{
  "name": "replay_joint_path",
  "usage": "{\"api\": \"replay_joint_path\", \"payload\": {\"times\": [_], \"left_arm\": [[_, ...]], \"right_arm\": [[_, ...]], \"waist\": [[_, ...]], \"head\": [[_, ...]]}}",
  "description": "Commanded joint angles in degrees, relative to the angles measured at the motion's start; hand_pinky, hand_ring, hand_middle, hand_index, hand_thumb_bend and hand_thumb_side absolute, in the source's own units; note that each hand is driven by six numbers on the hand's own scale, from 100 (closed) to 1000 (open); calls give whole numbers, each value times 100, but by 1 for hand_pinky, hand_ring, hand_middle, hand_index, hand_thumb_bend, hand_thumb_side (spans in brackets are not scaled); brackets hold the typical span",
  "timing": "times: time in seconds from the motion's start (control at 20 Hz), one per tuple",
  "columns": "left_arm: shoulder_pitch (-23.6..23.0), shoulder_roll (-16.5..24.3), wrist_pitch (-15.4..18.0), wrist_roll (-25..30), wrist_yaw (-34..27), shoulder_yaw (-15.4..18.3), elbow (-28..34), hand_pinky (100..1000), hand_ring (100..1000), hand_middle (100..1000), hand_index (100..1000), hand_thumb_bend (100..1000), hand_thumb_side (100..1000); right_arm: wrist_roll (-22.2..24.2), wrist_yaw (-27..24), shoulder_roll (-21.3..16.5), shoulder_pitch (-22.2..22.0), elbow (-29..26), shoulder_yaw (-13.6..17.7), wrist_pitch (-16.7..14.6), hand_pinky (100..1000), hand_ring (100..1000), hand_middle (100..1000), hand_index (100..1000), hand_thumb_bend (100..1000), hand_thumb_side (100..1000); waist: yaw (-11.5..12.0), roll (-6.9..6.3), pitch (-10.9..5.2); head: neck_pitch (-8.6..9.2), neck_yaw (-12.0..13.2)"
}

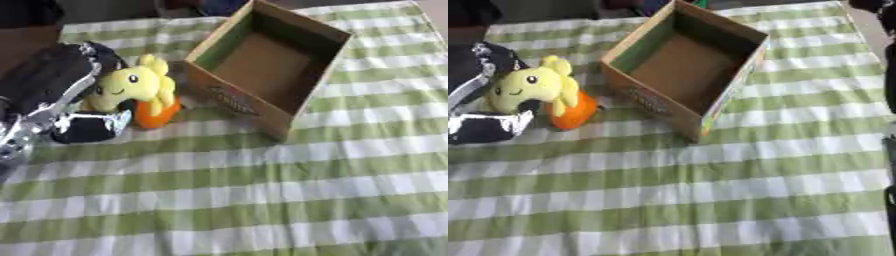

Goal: Pick up objects on the table and place them in the box.

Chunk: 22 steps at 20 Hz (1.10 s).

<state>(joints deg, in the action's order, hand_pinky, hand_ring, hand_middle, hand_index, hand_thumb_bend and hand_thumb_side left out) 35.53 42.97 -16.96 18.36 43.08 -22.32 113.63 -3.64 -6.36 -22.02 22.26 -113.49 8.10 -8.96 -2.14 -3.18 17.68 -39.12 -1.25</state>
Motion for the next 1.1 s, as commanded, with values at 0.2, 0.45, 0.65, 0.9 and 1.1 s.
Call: {"api": "replay_joint_path", "payload": {"times": [0.2,0.45,0.65,0.9,1.1], "left_arm": [[588,-326,41,140,236,54,85,490,615,512,660,100,257],[1058,-814,125,319,638,73,-193,484,611,508,658,100,259],[1431,-1230,325,321,923,93,-677,483,607,505,654,100,261],[1870,-1742,680,315,1258,131,-1413,485,616,514,659,100,260],[2175,-2084,981,290,1599,156,-1983,489,627,524,665,100,258]], "right_arm": [[-3,-112,-173,133,-111,-7,-102,748,737,545,844,100,958],[14,-145,-176,160,-111,-15,-137,747,737,545,843,100,957],[23,-153,-161,187,-111,-29,-145,747,736,544,843,100,959],[50,-165,-135,232,-111,-53,-141,747,736,542,844,100,962],[73,-168,-117,248,-111,-65,-129,748,736,541,844,100,965]], "waist": [[-134,14,-108],[-254,11,-101],[-307,0,-76],[-344,2,-18],[-398,-11,35]], "head": [[125,70],[199,151],[251,208],[332,300],[374,373]]}}
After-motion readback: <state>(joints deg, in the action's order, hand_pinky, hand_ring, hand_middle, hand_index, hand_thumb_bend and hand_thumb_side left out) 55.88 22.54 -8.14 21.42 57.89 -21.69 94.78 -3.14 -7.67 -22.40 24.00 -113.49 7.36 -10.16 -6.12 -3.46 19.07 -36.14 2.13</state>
